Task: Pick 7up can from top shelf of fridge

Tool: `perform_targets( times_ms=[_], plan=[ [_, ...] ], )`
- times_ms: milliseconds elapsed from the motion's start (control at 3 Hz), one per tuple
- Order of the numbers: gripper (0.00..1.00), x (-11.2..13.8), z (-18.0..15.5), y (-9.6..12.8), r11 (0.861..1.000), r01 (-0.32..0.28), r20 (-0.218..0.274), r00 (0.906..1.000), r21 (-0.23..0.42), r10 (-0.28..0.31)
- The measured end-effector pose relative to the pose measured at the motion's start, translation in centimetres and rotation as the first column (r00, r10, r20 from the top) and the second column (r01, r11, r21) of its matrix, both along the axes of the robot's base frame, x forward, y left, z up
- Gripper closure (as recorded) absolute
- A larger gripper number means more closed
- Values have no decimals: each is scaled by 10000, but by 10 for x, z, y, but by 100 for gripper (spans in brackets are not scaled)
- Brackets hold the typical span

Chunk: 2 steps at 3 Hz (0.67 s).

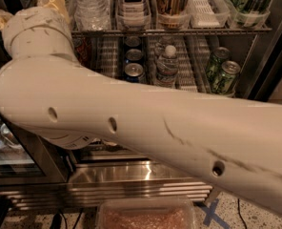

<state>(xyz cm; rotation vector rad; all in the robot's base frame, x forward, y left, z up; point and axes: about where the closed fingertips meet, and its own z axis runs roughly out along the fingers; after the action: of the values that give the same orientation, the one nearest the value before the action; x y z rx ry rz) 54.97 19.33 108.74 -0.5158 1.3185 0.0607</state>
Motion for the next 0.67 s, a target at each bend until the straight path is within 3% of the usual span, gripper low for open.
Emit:
perform_targets(
  times_ms=[667],
  plan=[
    [33, 17, -6, -2, 9990, 381, -68, 9993, 227, -380]
  ],
)
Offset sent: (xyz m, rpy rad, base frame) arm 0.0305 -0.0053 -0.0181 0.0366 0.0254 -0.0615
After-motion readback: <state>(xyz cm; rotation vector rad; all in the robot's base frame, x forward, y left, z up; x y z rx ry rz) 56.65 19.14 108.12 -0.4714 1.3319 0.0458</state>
